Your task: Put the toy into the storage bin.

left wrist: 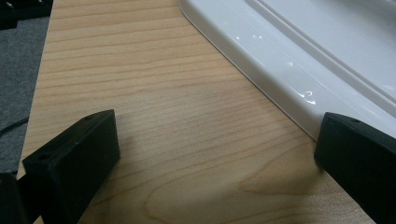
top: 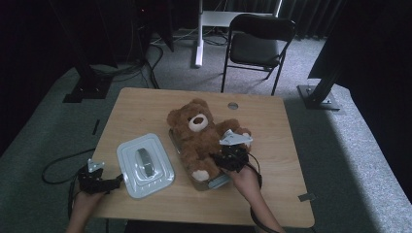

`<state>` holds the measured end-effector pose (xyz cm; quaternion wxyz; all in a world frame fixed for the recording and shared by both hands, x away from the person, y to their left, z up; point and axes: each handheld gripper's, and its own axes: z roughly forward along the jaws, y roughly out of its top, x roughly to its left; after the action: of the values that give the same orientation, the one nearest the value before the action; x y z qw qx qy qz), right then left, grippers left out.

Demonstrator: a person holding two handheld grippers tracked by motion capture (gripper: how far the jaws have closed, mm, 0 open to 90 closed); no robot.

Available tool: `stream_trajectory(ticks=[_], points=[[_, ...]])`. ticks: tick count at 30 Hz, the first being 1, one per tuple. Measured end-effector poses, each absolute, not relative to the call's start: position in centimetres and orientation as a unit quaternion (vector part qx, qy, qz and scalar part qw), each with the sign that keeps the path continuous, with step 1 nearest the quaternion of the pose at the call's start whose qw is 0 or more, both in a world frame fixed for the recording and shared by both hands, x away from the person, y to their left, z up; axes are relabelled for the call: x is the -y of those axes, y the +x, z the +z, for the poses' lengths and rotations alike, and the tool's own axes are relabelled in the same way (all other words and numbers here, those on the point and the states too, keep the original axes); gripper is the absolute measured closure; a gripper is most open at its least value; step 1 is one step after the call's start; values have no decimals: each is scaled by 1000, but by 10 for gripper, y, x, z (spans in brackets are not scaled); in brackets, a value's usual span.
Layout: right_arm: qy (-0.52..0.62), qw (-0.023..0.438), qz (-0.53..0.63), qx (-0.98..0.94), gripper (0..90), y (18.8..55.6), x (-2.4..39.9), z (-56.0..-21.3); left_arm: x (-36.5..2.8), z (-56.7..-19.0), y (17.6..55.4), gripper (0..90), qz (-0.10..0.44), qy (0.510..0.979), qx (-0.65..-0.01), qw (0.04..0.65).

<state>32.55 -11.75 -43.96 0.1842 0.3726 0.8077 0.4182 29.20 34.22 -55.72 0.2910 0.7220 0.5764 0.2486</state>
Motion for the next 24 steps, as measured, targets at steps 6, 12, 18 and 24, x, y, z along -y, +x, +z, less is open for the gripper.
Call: stream_trajectory(ticks=[6,12,18,24], points=[[375,181,423,-805,570,329,126,-439,-342,-557,292,6,249,722,-576,291],[382,155,441,-797,351,330,126,-431,-342,-557,292,6,249,722,-576,291],[374,149,452,-796,262,331,124,-414,-342,-557,292,6,248,723,-576,291],[373,149,484,-778,222,336,124,-391,-342,-557,292,6,249,722,-576,292]])
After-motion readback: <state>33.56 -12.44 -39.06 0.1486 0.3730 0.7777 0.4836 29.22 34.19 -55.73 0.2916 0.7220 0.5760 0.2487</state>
